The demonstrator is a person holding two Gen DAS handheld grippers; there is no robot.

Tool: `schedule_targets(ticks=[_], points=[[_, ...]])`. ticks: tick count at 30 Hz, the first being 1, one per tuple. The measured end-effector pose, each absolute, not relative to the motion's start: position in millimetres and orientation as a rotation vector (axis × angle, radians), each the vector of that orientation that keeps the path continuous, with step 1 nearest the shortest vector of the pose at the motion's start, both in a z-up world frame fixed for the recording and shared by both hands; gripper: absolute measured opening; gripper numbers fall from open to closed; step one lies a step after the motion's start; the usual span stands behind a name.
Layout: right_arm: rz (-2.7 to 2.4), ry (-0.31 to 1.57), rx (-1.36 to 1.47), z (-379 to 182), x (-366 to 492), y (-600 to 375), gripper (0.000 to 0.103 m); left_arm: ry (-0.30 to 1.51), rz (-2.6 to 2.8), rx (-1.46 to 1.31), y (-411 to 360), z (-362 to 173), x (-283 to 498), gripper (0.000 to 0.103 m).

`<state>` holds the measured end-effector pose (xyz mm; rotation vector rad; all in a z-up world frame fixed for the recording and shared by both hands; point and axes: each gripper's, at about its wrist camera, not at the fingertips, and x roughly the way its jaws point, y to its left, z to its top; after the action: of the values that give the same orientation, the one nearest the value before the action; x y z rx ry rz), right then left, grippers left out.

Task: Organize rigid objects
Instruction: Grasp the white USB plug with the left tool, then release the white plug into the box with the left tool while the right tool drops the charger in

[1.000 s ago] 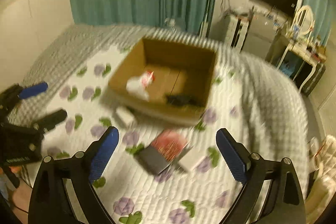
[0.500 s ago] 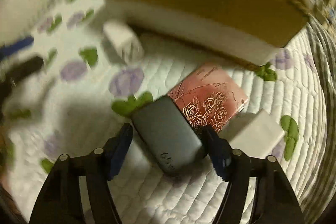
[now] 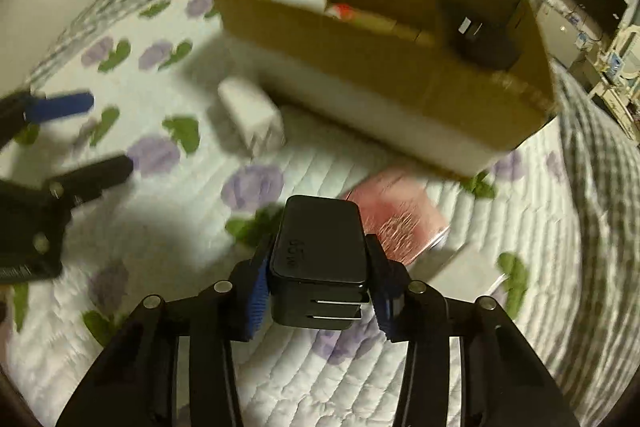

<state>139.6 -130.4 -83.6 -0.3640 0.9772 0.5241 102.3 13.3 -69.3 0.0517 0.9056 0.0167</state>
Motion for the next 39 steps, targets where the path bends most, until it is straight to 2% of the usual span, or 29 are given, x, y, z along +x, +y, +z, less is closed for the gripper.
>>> schedule_targets(ticks=[7, 19, 22, 24, 25, 33, 39], points=[[0.455, 0.904, -0.249, -49, 164, -162, 0.043, 0.950, 0.001, 0.079, -10, -78, 143, 0.085], [0.501, 0.939, -0.227, -70, 196, -164, 0.043, 1.063, -0.001, 0.128, -25, -122, 195, 0.085], [0.502, 0.953, -0.227, -77, 200, -158, 0.041, 1.038, -0.013, 0.144, -27, -125, 200, 0.083], [0.509, 0.957, -0.204, -80, 202, -159, 0.041, 1.011, -0.023, 0.147, -28, -123, 197, 0.065], [0.510, 0.954, -0.203, -80, 202, -159, 0.041, 1.004, -0.042, 0.146, -30, -121, 195, 0.053], [0.490, 0.965, -0.208, -76, 194, -164, 0.041, 0.961, -0.072, 0.156, -34, -95, 159, 0.052], [0.472, 0.943, -0.257, -43, 174, -161, 0.041, 0.958, -0.063, 0.139, -28, -58, 122, 0.052]])
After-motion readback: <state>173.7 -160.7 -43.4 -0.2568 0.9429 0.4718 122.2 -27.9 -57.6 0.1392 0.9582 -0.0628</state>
